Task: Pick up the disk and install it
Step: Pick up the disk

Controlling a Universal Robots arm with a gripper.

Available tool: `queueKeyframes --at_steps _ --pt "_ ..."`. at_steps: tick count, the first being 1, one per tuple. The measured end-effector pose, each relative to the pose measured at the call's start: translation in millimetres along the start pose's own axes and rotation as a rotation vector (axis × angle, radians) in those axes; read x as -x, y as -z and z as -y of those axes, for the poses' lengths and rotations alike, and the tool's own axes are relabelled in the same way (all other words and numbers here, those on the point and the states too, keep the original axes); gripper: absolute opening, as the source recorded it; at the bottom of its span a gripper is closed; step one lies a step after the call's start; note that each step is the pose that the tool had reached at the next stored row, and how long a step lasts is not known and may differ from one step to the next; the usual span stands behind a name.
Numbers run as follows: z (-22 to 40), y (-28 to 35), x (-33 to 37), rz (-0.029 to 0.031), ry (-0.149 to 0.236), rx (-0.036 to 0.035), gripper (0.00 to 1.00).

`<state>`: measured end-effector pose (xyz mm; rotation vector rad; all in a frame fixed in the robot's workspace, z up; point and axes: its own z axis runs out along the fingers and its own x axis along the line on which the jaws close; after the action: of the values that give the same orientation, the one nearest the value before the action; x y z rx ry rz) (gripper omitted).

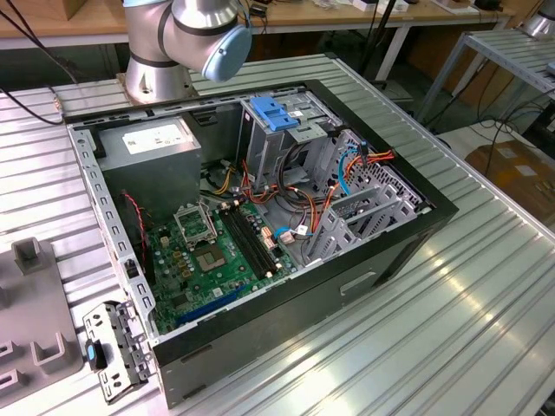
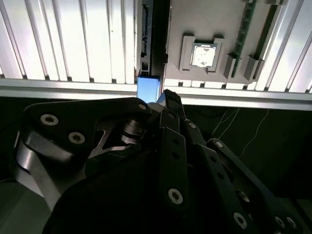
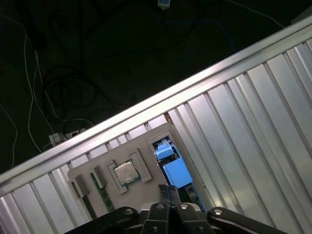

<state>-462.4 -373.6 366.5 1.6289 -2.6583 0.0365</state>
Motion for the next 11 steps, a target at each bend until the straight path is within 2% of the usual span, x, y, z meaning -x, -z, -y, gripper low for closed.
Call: queueKeyframes --at_steps 3,7,11 --pt "-0.2 -1.2 0.2 0.0035 0.015 -0.0013 0.11" --pt "-0.2 -2.8 0.3 0.0112 0.086 0.0002 0.11" --pt "-0.2 -4.8 0.3 0.0223 0.158 0.0029 0.11"
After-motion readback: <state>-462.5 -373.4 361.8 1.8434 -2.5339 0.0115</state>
